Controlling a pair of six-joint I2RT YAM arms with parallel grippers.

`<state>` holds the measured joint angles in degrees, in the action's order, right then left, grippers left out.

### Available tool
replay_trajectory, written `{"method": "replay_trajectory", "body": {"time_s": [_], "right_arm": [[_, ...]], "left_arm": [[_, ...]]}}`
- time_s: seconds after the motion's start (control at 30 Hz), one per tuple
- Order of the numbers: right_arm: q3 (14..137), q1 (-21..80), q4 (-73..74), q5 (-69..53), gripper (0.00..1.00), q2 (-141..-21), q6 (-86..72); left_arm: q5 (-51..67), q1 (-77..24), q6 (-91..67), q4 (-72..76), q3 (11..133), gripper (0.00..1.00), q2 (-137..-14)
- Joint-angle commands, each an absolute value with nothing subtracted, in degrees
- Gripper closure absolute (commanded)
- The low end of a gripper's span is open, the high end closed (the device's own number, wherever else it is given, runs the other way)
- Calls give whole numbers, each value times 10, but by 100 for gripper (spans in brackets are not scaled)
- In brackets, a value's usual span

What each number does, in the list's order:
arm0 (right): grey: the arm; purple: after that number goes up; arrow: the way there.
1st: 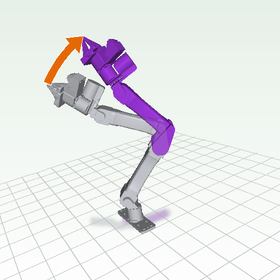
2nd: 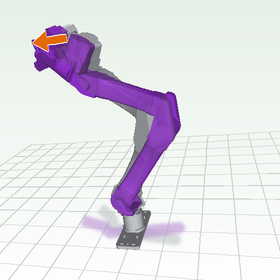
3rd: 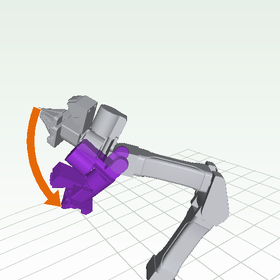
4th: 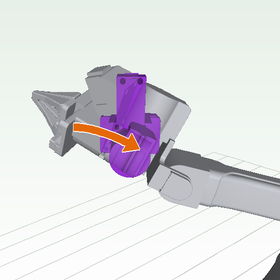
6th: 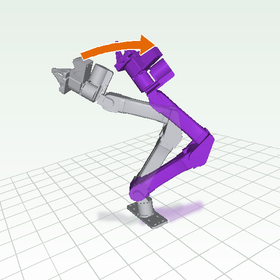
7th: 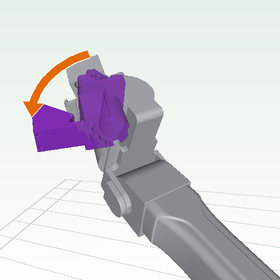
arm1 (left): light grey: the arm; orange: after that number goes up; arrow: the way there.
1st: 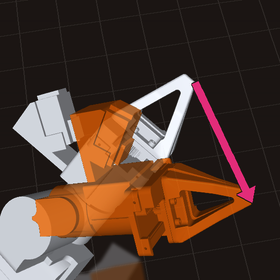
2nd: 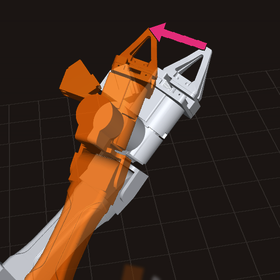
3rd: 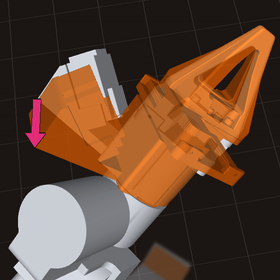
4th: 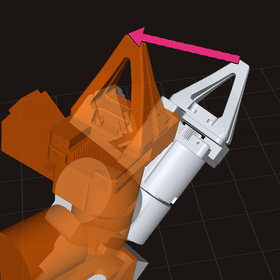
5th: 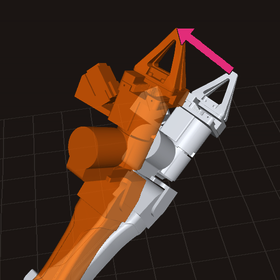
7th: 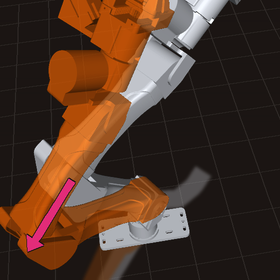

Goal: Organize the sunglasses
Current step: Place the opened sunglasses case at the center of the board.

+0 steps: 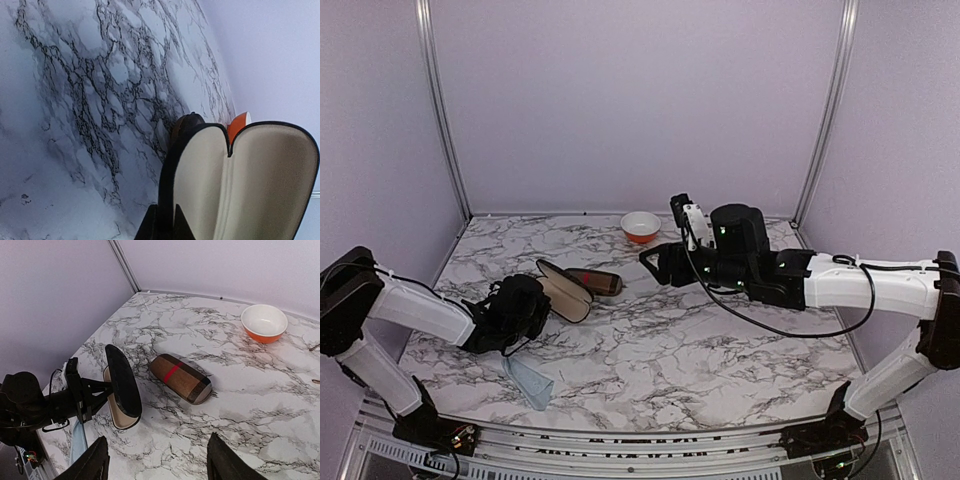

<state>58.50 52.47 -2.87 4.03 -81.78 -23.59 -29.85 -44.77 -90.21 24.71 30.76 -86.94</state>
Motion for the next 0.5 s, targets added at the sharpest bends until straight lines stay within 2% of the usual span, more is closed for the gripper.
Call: {"method": "replay_trajectory", "body": {"time_s": [0.0, 0.47], "right_arm": [[584, 517, -24, 46, 36, -804, -239], [576, 507, -11, 47, 36, -798, -237]], "left_arm": [[-275, -445, -963, 312, 335, 100, -915], [-270, -445, -1039, 381, 380, 97, -1031]]}}
